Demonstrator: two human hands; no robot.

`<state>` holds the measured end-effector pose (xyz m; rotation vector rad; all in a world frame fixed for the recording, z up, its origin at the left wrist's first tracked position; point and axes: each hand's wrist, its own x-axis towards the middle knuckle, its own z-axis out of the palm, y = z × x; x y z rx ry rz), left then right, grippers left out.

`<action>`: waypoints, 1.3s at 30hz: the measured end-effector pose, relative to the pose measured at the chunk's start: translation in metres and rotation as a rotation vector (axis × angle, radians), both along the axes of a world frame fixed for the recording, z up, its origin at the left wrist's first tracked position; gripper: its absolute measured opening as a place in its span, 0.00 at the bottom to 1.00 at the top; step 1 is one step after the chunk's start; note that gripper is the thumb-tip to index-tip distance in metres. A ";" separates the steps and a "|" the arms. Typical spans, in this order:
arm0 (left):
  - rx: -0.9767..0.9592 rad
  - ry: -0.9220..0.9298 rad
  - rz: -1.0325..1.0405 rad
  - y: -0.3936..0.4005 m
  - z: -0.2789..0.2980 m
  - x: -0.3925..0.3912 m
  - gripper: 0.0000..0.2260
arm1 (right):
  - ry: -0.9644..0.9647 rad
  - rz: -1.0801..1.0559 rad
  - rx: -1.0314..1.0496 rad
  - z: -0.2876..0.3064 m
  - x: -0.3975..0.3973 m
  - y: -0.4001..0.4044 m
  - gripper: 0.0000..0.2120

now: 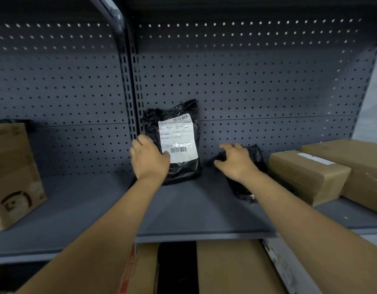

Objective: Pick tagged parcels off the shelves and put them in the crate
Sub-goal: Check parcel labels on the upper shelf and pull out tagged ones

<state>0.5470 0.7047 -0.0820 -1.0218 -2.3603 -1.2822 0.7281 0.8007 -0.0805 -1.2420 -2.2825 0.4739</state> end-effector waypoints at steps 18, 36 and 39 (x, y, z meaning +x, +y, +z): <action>-0.438 -0.058 -0.449 0.069 -0.034 0.120 0.12 | -0.085 0.088 -0.243 -0.017 0.077 0.017 0.24; 0.452 -1.045 -0.831 0.048 -0.003 0.080 0.11 | 0.895 0.130 -0.543 -0.015 0.053 0.013 0.15; 0.472 -0.999 -0.818 0.051 -0.021 0.080 0.10 | 0.996 0.092 -0.505 -0.032 0.044 0.004 0.14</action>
